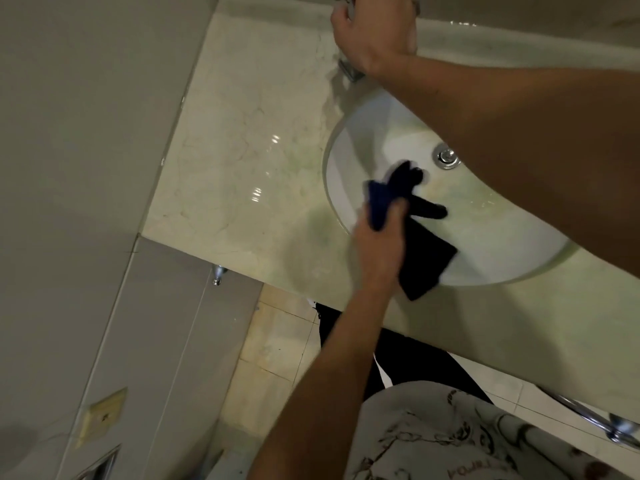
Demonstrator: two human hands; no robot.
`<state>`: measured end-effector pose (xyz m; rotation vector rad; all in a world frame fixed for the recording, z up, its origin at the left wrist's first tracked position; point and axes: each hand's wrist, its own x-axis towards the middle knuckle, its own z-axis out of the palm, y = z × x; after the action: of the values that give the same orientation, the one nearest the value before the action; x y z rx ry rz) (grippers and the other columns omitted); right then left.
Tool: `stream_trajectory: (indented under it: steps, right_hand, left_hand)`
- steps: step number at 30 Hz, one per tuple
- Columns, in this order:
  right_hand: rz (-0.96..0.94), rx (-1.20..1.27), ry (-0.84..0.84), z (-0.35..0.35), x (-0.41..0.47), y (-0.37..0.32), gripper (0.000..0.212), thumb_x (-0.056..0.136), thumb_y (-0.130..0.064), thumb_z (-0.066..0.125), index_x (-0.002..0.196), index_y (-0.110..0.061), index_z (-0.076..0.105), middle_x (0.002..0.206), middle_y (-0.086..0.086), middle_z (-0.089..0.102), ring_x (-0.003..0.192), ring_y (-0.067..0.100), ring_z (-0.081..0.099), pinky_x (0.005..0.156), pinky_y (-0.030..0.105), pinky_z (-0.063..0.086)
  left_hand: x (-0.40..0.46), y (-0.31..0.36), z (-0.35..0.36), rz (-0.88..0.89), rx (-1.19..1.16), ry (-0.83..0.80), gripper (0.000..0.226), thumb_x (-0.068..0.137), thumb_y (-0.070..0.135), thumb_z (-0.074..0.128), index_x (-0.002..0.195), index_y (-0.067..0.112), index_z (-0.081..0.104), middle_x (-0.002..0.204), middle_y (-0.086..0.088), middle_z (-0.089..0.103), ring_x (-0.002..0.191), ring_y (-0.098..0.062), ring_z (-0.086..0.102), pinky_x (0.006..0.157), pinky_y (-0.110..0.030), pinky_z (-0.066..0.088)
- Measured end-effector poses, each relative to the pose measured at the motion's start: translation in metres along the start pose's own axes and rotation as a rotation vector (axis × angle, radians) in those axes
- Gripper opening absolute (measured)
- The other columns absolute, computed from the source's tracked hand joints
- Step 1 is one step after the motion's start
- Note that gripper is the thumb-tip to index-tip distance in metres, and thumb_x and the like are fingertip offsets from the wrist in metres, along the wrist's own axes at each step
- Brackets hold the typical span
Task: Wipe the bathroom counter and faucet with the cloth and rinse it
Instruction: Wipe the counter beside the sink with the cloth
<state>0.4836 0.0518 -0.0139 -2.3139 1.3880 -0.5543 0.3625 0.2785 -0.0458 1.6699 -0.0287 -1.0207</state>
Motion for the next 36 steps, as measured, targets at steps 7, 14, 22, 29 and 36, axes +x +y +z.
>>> stream_trajectory:
  steps: [7,14,22,29,36]
  right_hand:
    - [-0.051,-0.07,-0.013,-0.014,0.004,-0.003,0.043,0.092,-0.036,0.042,0.125,-0.011,0.053,0.134,0.013,0.05,0.121,0.028,0.051,0.092,0.038,0.045]
    - [-0.03,-0.031,0.009,-0.008,0.009,-0.002,0.039,0.09,-0.039,0.048,0.116,-0.01,0.053,0.125,0.015,0.049,0.114,0.03,0.052,0.087,0.041,0.046]
    - [0.001,-0.01,0.014,-0.006,0.009,-0.005,0.039,0.089,-0.041,0.053,0.115,-0.011,0.053,0.118,0.012,0.049,0.109,0.028,0.052,0.081,0.037,0.043]
    - [0.039,-0.004,0.016,-0.005,0.009,-0.007,0.041,0.088,-0.042,0.054,0.118,-0.014,0.055,0.119,0.01,0.051,0.109,0.028,0.054,0.083,0.042,0.05]
    - [0.052,0.012,0.018,-0.005,0.008,-0.009,0.041,0.088,-0.044,0.055,0.119,-0.017,0.055,0.119,0.007,0.052,0.108,0.026,0.054,0.083,0.042,0.052]
  left_hand:
    - [0.098,0.078,-0.152,-0.154,-0.234,-0.072,0.043,0.089,0.033,0.07,0.121,0.005,0.072,0.112,-0.016,0.07,0.095,-0.027,0.065,0.088,-0.035,0.049]
    - [0.157,0.152,-0.209,-0.276,-0.498,-0.091,0.038,0.1,0.039,0.049,0.114,0.007,0.064,0.11,-0.017,0.073,0.103,-0.037,0.072,0.103,-0.054,0.052]
    - [0.183,0.177,-0.238,-0.456,0.306,-0.226,0.04,0.085,0.036,0.075,0.118,0.013,0.071,0.11,-0.008,0.078,0.097,-0.025,0.072,0.078,-0.036,0.055]
    - [0.231,0.219,-0.239,-0.2,0.692,-0.442,0.039,0.091,0.04,0.074,0.124,0.02,0.07,0.119,-0.004,0.075,0.11,-0.026,0.071,0.089,-0.037,0.056]
    - [0.224,0.159,-0.224,0.64,1.209,0.083,0.072,0.09,0.056,0.065,0.149,0.02,0.046,0.145,-0.005,0.045,0.133,-0.024,0.041,0.111,-0.042,0.041]
